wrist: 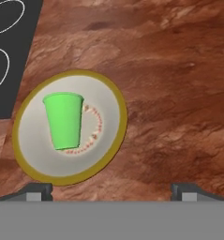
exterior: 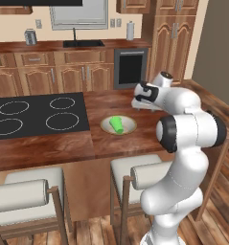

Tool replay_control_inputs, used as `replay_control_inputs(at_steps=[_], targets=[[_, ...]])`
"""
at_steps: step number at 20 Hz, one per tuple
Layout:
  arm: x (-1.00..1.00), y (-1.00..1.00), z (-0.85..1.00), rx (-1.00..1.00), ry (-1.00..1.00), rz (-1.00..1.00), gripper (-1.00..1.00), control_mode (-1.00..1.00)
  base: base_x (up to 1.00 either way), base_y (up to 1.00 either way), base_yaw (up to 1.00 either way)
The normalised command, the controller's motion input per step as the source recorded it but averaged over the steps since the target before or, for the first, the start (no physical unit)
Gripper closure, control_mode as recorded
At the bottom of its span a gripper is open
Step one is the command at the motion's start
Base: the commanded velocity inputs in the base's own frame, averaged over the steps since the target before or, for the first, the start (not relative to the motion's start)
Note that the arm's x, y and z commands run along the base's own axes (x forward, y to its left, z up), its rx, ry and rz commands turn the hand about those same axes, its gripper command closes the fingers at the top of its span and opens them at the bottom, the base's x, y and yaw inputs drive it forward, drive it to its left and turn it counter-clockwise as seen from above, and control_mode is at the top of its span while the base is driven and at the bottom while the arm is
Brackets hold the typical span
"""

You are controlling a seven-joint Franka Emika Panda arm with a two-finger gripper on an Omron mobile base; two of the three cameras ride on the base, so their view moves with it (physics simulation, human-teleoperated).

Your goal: Place the cup inside the bowl on the dining table and move the bowl to any counter.

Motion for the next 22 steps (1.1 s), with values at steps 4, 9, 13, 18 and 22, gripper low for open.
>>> replay_control_inputs(at_steps=[4, 9, 13, 18, 22], targets=[[0.00, -0.14, 0.00, 0.11, 0.00, 0.00, -1.00, -1.00, 0.00, 0.00, 0.00], [0.00, -0.09, 0.00, 0.10, 0.00, 0.00, -1.00, -1.00, 0.00, 0.00, 0.00], [0.00, -0.05, 0.00, 0.09, 0.00, 0.00, -1.00, -1.00, 0.00, 0.00, 0.00], [0.00, -0.05, 0.00, 0.09, 0.00, 0.00, -1.00, -1.00, 0.00, 0.00, 0.00], [0.00, 0.00, 0.00, 0.09, 0.00, 0.00, -1.00, -1.00, 0.00, 0.00, 0.00]])
